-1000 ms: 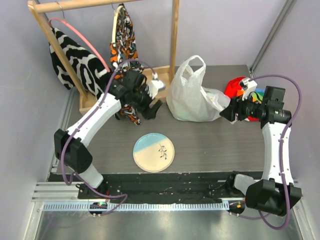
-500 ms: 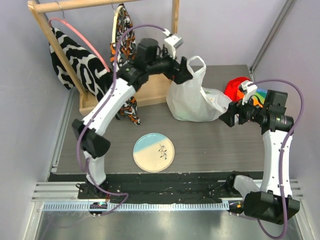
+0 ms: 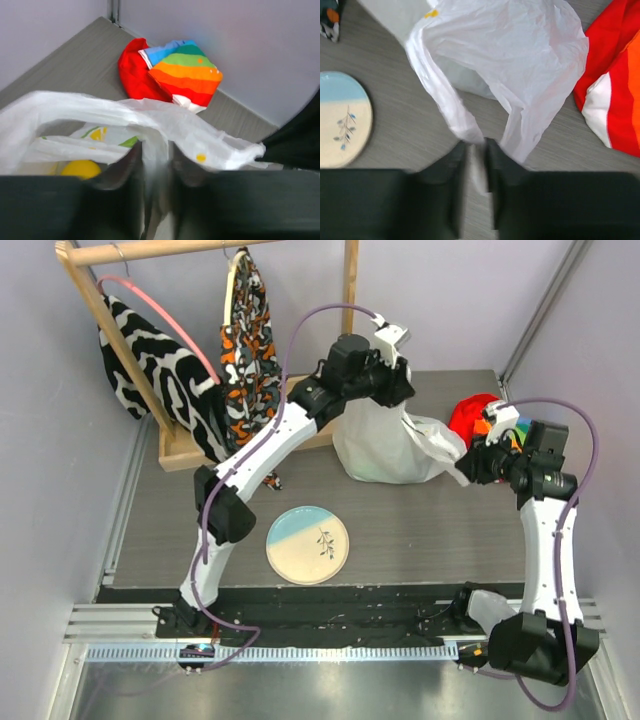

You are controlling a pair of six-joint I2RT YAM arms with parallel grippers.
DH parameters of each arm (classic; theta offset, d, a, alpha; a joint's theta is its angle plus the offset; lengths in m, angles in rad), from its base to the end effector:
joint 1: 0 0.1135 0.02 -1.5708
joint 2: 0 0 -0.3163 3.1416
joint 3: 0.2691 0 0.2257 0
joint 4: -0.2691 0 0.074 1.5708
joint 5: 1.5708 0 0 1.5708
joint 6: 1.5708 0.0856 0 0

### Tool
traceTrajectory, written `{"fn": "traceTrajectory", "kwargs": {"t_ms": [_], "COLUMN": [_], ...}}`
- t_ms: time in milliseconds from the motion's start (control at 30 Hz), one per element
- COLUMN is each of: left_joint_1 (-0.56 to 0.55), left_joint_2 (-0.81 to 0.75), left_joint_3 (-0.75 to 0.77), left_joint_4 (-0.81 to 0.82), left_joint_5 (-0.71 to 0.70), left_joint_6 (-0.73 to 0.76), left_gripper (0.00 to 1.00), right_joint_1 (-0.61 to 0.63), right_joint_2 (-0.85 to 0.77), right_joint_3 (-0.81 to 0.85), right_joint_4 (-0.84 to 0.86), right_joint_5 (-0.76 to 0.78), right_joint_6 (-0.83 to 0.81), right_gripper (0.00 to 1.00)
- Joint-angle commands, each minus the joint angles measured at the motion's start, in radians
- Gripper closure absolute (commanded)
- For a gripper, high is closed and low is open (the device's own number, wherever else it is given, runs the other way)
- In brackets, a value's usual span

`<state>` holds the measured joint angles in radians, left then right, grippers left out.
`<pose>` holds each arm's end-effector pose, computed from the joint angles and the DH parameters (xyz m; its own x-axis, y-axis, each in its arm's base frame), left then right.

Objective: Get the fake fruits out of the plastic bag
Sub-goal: Adjust the plastic bag at the center of the board.

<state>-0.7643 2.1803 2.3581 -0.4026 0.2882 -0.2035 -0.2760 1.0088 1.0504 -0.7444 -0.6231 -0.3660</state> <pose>0.3851 -0.4028 0.4356 -0.3321 0.0500 -0.9419 0.8132 0.5212 -0.2591 0.1828 0.0001 0.3574 -0.5066 -0.1586 -0.8475 -0.4160 0.9059 0.0791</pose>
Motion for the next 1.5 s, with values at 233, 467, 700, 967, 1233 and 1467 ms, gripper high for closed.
{"fn": "traceTrajectory", "kwargs": {"t_ms": [233, 467, 700, 967, 1233, 1467], "left_joint_1": [0.083, 0.114, 0.117, 0.125, 0.126, 0.126], "left_joint_2": [-0.532, -0.740, -0.729, -0.711, -0.703, -0.725], "left_joint_3": [-0.645, -0.965, -1.039, -1.060, -1.008, -1.042], "left_joint_4": [-0.257, -0.352, -0.271, -0.160, -0.137, -0.127], "left_joint_5": [0.315, 0.190, 0.138, 0.083, 0.063, 0.069], "left_joint_6": [0.240, 0.378, 0.282, 0.004, -0.060, -0.056], "left_gripper": [1.00, 1.00, 1.00, 0.99, 1.00, 1.00], "right_joint_1": [-0.028, -0.086, -0.045, 0.347, 0.506, 0.517], "right_joint_2": [0.301, 0.304, 0.107, 0.053, 0.171, 0.264], "right_joint_3": [0.131, 0.160, 0.341, 0.258, 0.145, 0.108], "right_joint_4": [0.377, 0.235, 0.056, -0.027, 0.198, 0.330], "right_joint_5": [0.284, 0.293, -0.104, -0.060, 0.057, 0.230], "right_joint_6": [0.364, 0.282, 0.165, 0.035, 0.064, 0.099], "right_gripper": [0.99, 0.91, 0.39, 0.43, 0.65, 0.73]}}
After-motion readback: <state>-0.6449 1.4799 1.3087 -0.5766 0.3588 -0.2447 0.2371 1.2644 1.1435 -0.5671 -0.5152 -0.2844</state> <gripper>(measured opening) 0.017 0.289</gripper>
